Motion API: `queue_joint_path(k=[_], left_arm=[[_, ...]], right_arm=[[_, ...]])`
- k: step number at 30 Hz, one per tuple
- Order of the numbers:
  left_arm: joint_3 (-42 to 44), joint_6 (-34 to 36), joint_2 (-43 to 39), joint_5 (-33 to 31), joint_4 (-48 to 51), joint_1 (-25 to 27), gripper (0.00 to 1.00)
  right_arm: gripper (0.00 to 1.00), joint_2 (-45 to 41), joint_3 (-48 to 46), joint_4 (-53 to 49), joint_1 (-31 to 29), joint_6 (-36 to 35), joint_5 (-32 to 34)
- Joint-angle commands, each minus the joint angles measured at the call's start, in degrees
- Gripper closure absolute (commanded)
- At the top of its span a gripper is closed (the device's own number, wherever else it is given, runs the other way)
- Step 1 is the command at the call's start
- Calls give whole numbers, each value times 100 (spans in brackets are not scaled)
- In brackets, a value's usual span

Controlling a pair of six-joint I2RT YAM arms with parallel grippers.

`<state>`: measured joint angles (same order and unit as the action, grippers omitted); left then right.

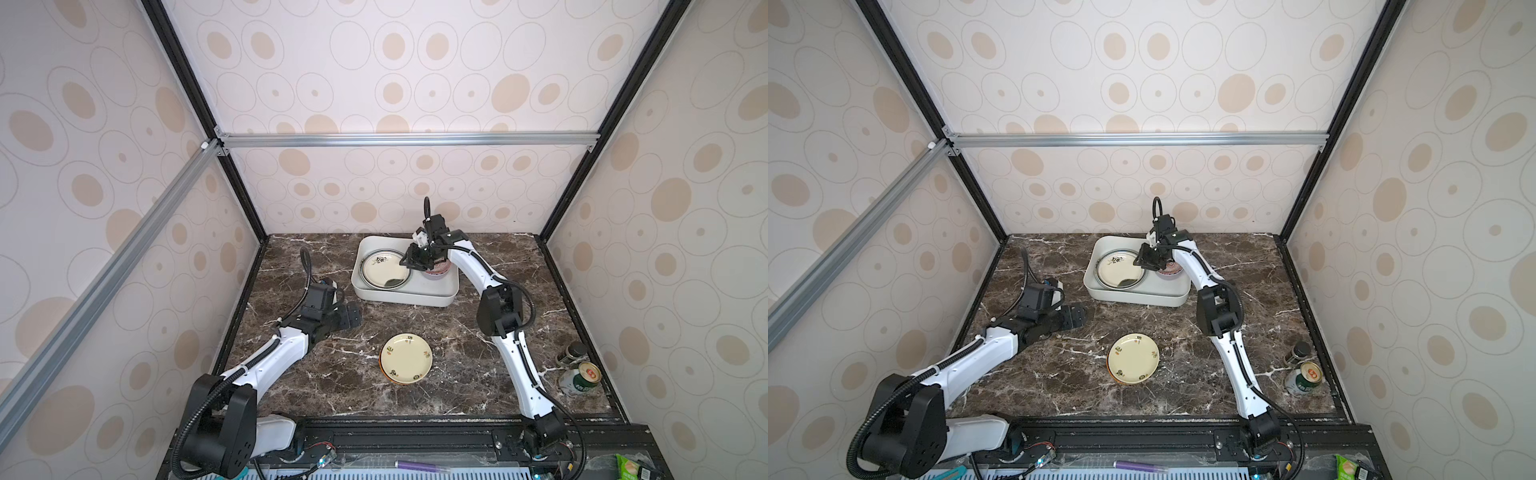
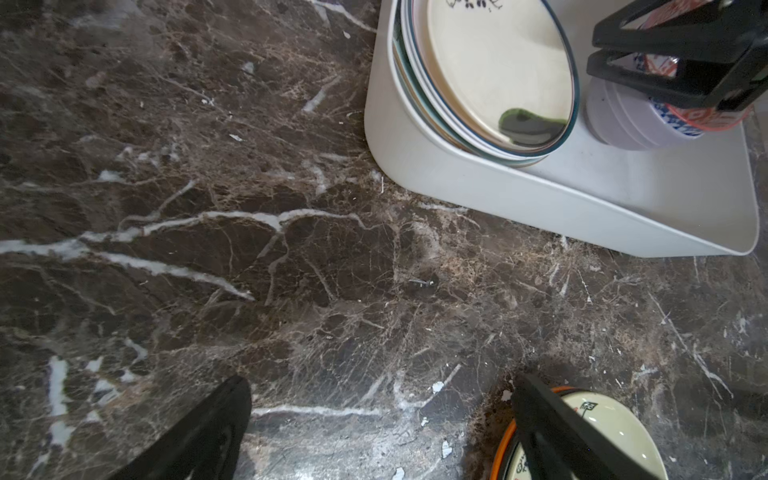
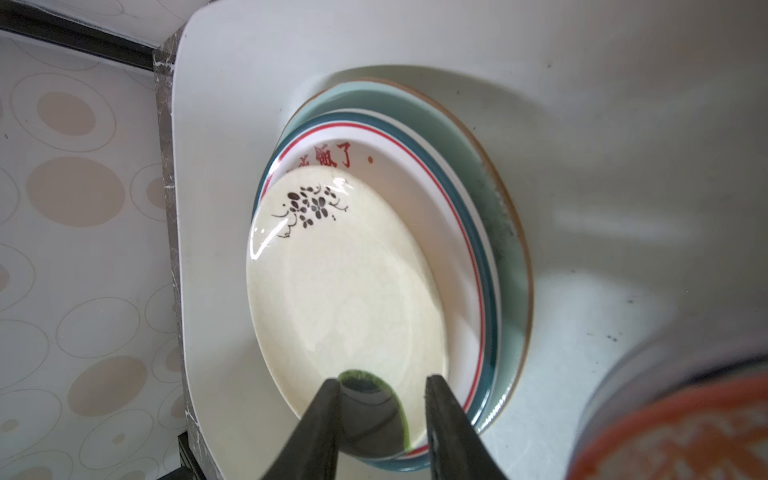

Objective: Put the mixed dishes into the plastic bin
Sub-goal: 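Lower the plum-blossom plate onto the sunburst plate and open the right gripper, then return the right gripper to the calligraphy cream plate on the table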

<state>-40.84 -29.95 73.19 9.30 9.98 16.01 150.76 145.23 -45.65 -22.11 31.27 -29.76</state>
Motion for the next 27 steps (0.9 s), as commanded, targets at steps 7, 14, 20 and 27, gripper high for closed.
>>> queue_joint_path(k=[7,14,20,27], left_arm=[[269,-99,-568,257,-56,-59,1],[939,-502,-1344,570,-251,192,12],[1536,-942,-1909,219,-301,1105,34],[2017,-1659,-1915,-470,-660,2543,50]], right_arm=[[63,-1556,-918,-375,-66,-464,109],[63,-3797,-4193,229,-469,-711,458],[63,-5437,-7095,1051,-825,-430,746],[63,-6296,-9070,1831,-1198,-16,893]])
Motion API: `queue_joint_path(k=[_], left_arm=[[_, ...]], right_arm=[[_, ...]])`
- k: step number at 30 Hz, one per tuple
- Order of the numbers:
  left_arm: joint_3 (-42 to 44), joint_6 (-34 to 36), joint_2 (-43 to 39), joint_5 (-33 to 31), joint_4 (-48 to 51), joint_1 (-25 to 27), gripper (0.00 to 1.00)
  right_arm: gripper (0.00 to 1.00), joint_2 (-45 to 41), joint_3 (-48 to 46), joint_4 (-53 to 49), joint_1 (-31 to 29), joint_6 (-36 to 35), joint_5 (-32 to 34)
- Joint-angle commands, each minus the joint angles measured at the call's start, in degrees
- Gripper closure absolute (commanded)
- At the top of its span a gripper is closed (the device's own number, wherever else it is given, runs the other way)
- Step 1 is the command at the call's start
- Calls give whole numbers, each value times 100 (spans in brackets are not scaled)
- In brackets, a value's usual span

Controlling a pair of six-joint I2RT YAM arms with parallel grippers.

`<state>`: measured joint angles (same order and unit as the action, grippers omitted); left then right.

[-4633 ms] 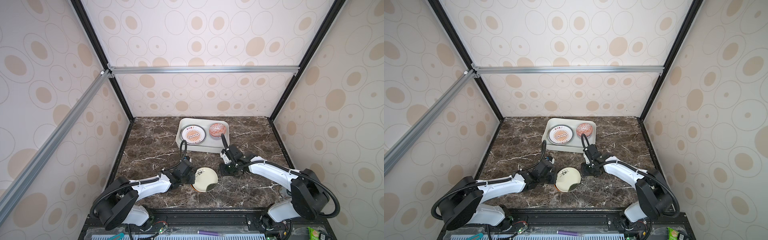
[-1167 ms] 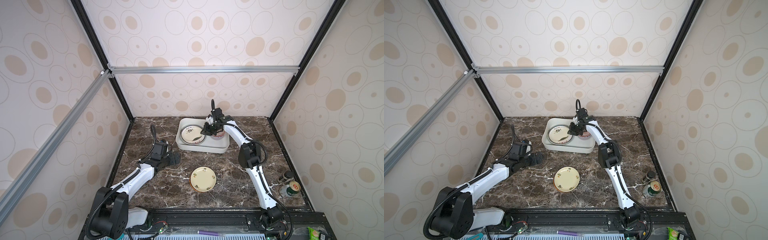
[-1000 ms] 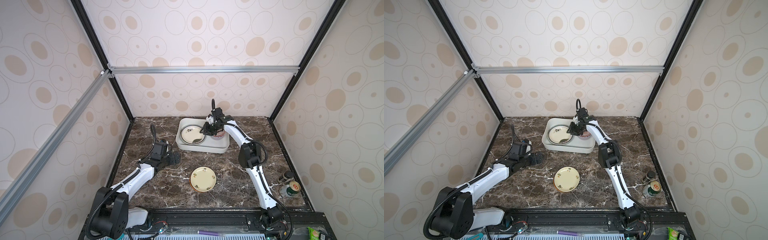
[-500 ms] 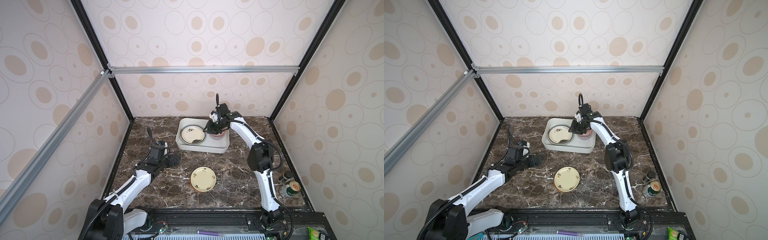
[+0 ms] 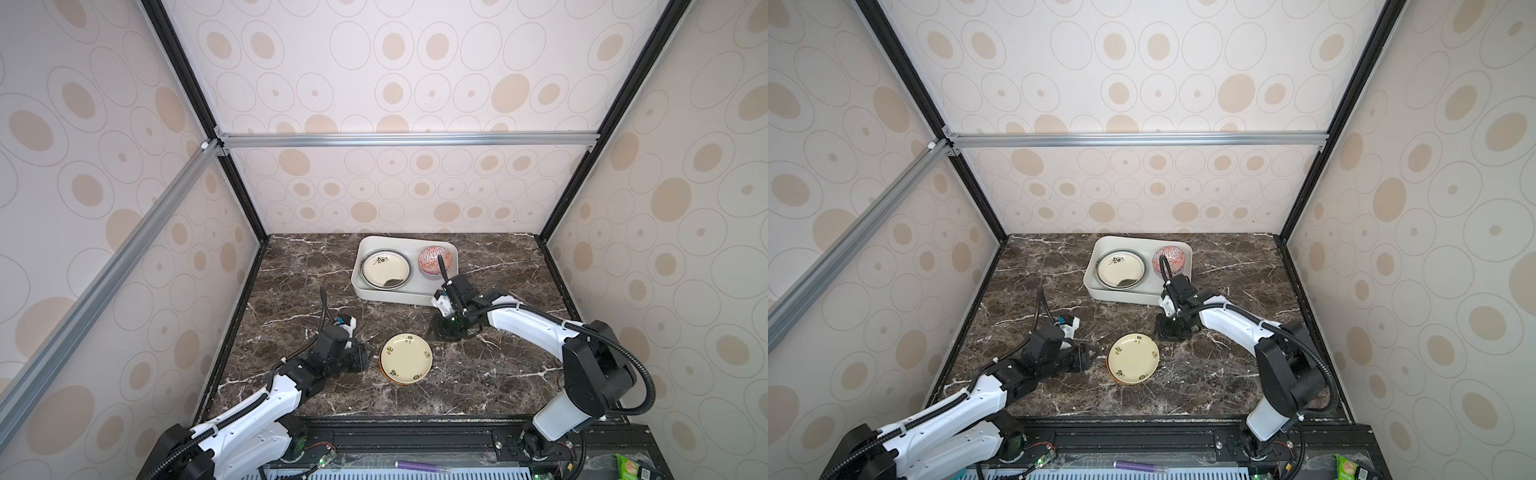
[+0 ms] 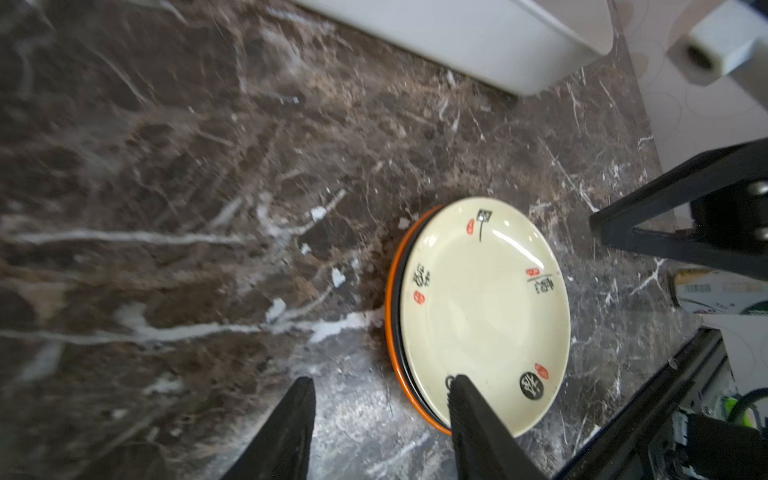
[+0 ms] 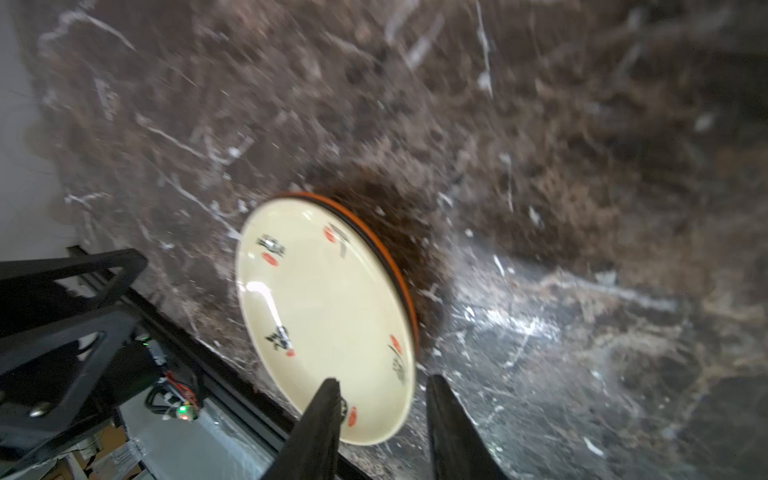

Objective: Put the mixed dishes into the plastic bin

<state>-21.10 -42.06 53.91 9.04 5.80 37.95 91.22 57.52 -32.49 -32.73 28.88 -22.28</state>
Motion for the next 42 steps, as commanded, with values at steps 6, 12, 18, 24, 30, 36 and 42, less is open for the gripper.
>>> queue_joint_path(k=[6,12,18,24,30,36,42], left_arm=[[106,-818,304,-952,-471,1200,56],[38,-845,613,-1071,-663,1355,67],[-56,-752,1005,-1036,-807,1359,75],[-189,-680,1318,-1000,-931,1364,80],[-392,-570,1483,-1044,-879,1364,82],[-517,-513,1742,-1018,-936,1364,83],[-557,-495,1711,-1110,-902,1364,82]], right_arm=[[63,-560,-839,822,-303,380,211],[63,-489,-931,931,-313,363,240],[64,-215,-792,956,-305,326,241],[68,-3,-667,925,-310,277,269],[81,-16,-570,773,-310,182,408],[93,-16,-475,665,-311,95,376],[98,-120,-369,482,-288,52,416]])
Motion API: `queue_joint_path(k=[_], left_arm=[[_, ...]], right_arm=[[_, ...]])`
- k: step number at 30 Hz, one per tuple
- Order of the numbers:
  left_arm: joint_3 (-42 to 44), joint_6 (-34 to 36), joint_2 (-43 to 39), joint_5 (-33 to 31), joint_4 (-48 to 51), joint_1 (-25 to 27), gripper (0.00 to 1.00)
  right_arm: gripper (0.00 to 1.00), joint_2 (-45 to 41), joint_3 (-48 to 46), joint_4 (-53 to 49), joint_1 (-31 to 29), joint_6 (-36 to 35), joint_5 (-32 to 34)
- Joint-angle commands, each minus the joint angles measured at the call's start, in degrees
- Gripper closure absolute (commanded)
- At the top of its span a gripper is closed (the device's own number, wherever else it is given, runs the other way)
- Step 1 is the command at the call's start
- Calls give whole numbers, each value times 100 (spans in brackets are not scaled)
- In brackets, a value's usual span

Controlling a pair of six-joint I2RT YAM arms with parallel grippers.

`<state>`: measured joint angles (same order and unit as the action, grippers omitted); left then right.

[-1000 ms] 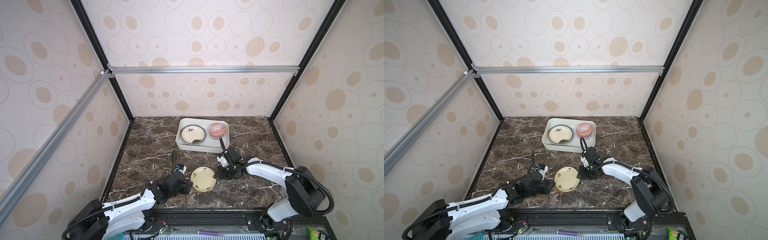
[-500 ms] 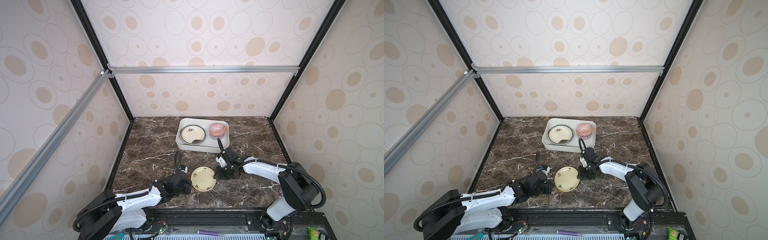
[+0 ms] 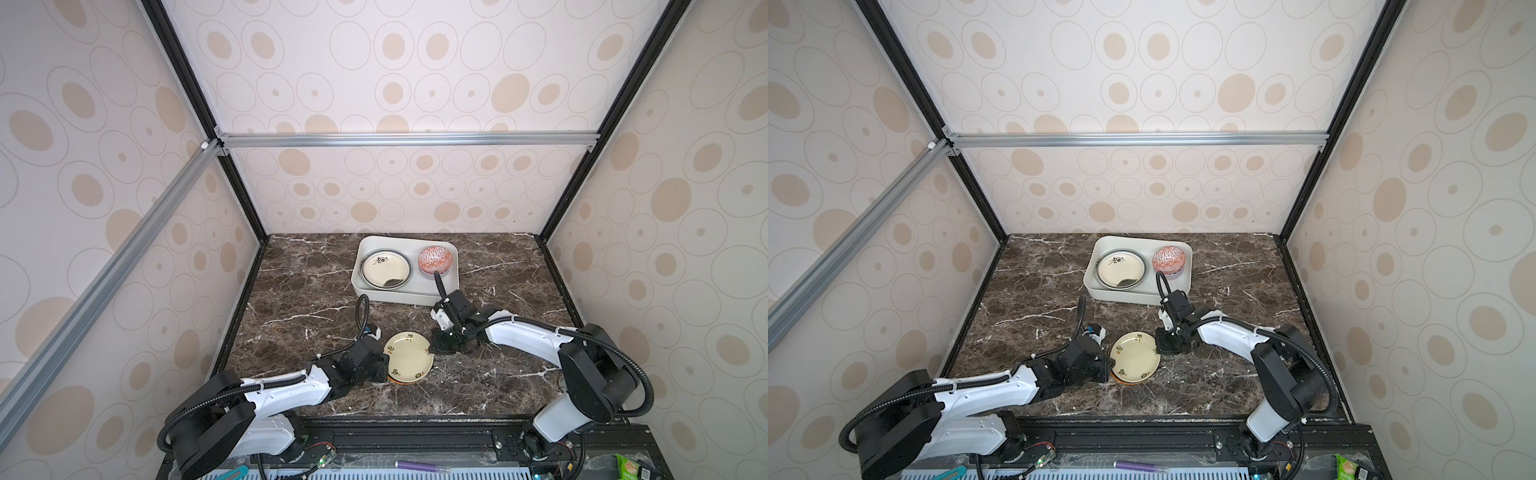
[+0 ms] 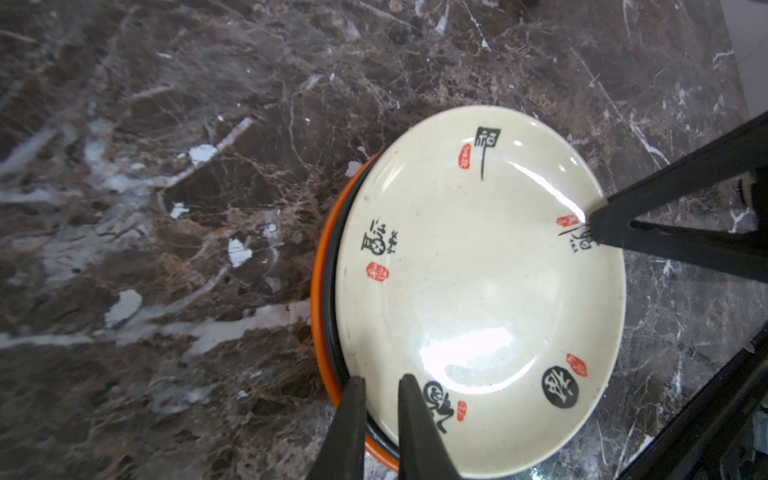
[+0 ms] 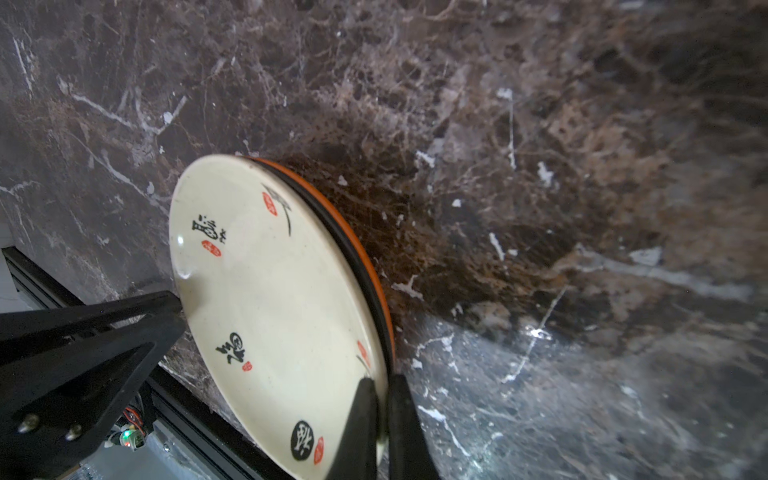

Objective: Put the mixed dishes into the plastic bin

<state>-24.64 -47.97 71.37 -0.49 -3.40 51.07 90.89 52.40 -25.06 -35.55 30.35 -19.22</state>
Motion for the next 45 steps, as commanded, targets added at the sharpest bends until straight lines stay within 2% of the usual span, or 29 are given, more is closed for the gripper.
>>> queue_joint_path(k=[1,4,9,10,18,26,36,45], left_arm=[[-235,124,-123,-241,120,40,80],[-351,232,-497,-577,574,31,62],[-371,323,-1352,-925,1215,-190,9],[-349,340,-1536,-952,1325,-246,1],[-287,459,-2514,-948,1922,-842,1],[-546,855,-2644,-699,2165,-1462,1],[-1356,1499,-1725,-36,2033,-2444,1],[-2307,1932,-404,493,1897,-3066,1]], right_arm=[[98,-122,175,-299,5,-102,110],[98,-224,316,-440,15,-115,76],[98,-274,690,-711,39,-161,29],[98,-272,771,-759,39,-161,21],[98,-36,1497,-1073,71,-200,-29],[98,670,2841,-1441,261,-324,-208],[98,2434,5393,-1981,801,-442,-676],[98,4401,8084,-2454,1254,-413,-1098]])
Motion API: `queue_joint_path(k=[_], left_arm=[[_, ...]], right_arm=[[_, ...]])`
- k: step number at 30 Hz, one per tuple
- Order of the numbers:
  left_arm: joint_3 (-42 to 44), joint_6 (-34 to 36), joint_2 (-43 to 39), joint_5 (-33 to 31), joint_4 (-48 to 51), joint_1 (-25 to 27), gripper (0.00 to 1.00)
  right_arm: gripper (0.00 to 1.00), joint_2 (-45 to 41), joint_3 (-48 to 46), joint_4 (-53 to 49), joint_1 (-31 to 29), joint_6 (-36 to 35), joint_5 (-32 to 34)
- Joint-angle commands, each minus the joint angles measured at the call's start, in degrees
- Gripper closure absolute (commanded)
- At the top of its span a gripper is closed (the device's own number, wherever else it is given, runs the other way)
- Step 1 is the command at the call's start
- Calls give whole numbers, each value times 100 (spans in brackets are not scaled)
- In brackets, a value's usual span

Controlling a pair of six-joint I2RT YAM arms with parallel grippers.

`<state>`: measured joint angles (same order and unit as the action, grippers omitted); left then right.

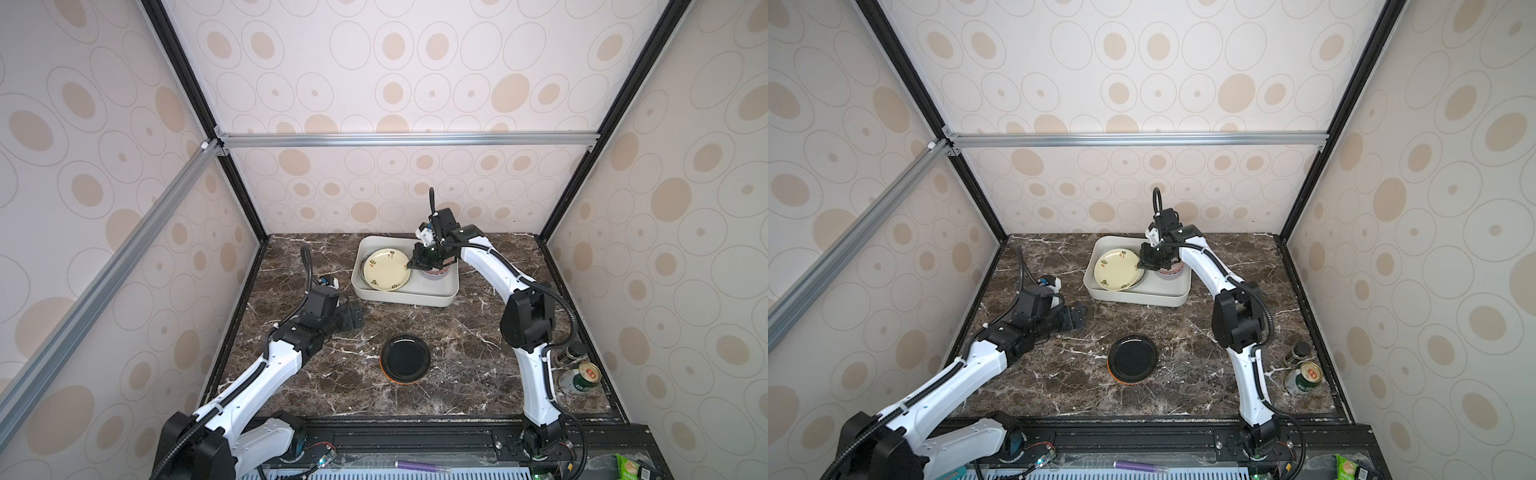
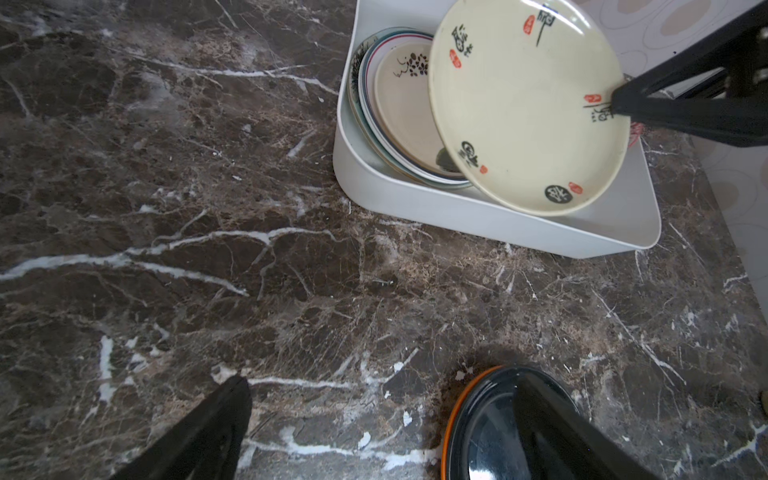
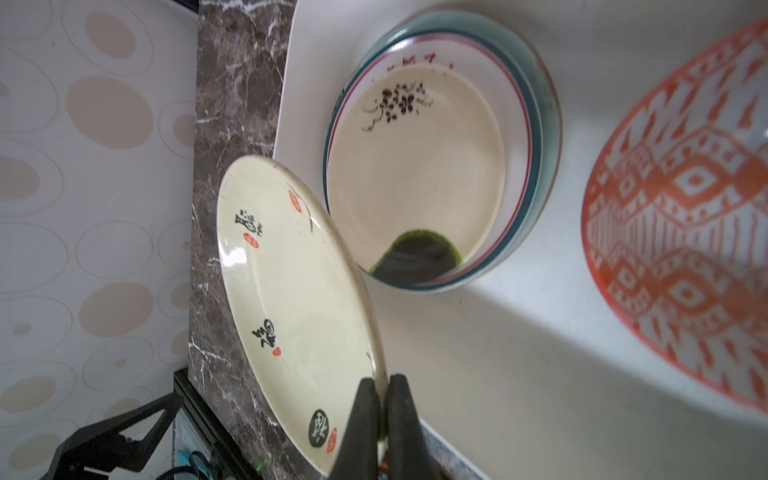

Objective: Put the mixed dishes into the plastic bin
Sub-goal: 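Lower the calligraphy plate onto the plum-blossom plate in the bin, then open the right gripper and move it back to the black plate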

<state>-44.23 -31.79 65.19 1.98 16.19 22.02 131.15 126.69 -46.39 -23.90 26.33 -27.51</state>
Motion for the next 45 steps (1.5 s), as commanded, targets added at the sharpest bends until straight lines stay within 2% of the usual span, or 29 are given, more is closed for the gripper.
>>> queue_joint_path(k=[1,5,11,21,25,28,36,39,41,45], left_arm=[[-444,358,362,311,-58,-216,1],[-746,493,827,475,-53,-388,1],[-870,560,1158,599,-77,-525,1],[-690,542,1323,790,-247,-649,1],[-710,552,1344,856,-270,-673,1],[-674,542,1297,879,-283,-673,1],[-401,407,970,1074,-394,-680,1],[-161,337,713,1198,-499,-679,1],[53,264,498,1302,-537,-679,1],[502,110,-53,1375,-573,-650,1]], right_arm=[[98,602,960,-324,119,39,-314],[98,1217,1577,-125,188,285,-450],[97,1781,1813,249,210,630,-705],[96,2162,2114,146,245,643,-633],[81,2124,2105,52,241,590,-620],[74,1943,2025,1,243,498,-548],[72,814,1108,22,235,275,-413],[68,137,294,79,197,154,-363],[61,-422,-474,298,159,90,-317],[60,-1160,-1617,486,116,62,-178]])
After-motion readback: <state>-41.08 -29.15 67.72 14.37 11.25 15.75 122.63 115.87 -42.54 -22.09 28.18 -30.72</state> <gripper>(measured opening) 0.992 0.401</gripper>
